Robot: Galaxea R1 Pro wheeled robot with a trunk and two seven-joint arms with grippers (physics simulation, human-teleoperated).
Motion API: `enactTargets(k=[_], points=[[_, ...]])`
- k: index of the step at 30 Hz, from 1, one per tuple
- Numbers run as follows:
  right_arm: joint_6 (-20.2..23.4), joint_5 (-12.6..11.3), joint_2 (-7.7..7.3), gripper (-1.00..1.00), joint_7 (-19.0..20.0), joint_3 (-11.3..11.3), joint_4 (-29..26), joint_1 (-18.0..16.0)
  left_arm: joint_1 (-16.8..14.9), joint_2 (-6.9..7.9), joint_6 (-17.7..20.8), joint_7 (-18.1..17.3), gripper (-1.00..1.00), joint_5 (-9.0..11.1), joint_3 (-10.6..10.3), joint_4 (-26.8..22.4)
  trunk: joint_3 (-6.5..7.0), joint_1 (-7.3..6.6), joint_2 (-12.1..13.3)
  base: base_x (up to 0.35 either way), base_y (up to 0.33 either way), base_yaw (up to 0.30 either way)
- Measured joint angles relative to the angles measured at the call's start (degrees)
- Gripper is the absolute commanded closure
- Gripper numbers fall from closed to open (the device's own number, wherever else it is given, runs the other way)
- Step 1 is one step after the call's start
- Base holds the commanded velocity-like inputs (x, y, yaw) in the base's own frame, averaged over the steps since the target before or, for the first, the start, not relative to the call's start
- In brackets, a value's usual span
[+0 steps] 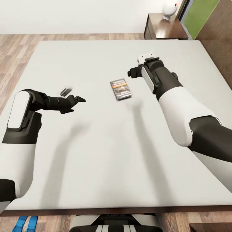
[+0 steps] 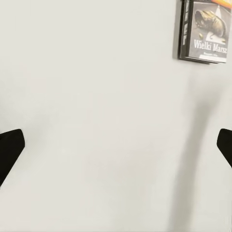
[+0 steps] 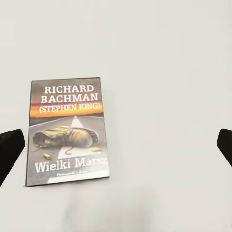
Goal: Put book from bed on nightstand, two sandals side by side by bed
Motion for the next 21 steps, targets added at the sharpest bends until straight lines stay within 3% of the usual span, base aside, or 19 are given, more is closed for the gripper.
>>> enactTargets(k=[21], points=[[0.0, 0.0, 0.0, -1.0, 0.0, 0.1, -0.5, -0.1, 0.1, 0.12, 0.0, 0.2, -1.0, -0.2, 0.3, 0.0, -1.85, 0.0, 0.0, 0.0, 0.008, 0.0]])
